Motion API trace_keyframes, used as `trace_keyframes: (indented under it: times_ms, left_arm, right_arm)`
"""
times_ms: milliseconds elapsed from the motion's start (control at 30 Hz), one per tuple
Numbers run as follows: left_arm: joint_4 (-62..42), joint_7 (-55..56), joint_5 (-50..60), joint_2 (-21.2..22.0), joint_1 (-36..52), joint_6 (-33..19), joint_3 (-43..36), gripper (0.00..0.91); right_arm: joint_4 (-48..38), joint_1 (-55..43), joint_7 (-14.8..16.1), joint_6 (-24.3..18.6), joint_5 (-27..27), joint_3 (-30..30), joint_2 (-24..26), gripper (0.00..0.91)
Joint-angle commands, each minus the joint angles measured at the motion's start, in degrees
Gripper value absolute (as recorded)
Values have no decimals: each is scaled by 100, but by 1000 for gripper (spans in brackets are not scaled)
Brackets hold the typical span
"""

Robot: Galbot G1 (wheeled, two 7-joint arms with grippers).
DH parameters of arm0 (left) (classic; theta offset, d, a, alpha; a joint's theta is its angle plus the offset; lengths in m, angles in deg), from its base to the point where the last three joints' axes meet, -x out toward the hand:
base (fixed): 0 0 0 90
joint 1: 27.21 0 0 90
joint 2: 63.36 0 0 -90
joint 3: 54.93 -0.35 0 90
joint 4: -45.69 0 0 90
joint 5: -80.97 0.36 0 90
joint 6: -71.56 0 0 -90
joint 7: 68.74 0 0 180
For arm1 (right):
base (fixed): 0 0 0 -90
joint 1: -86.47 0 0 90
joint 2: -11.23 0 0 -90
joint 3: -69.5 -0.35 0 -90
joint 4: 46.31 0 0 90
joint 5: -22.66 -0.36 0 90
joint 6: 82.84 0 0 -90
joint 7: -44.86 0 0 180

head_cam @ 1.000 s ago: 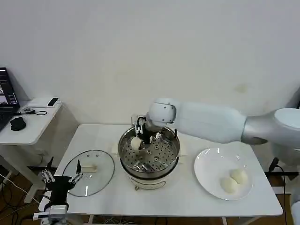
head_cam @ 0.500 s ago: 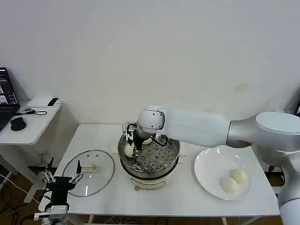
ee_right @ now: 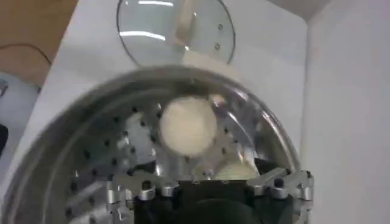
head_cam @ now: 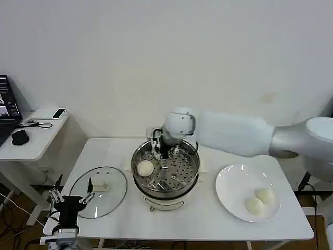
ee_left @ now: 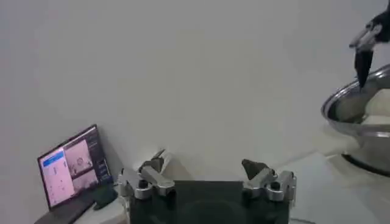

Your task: Take steamed baozi put them in steamer then cover it.

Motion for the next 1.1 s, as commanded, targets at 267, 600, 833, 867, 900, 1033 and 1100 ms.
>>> trace_keyframes:
  times_ms: [267,600,833,867,900,1033,1100]
  left_arm:
    - [-224,-5,22,-43,107,8,-129,907]
    - [-314,-5,58,-41,110,-1,-211,907]
    - [-372,0,134,-15,94,-2,-236,907]
    - [-370,1,142,-11,85,-2,-238,907]
    - [-365,2,148,-9,80,-2,-239,907]
    - [-366,5,162,-14,37,-8,-231,907]
    - [-374,6,176,-14,31,-8,-231,907]
  right_arm:
    - [1087,-479,1059,-973,1175,26,2597,907]
    - [1438,935,1083,-1546,2118,-472,3904,907]
    - [1448,2035,1125,-1864,2634,-1191,4237,907]
    - [1449,2214,1146,-1896,2710,-1302,4271,907]
    - [1448,2314,1179,-1943,2784,-1404,4288,907]
    - [1419,3220,1369,-2125,3008,-2053,4387,907]
    - [1400,3399,1510,-2213,3042,-2141,4397,907]
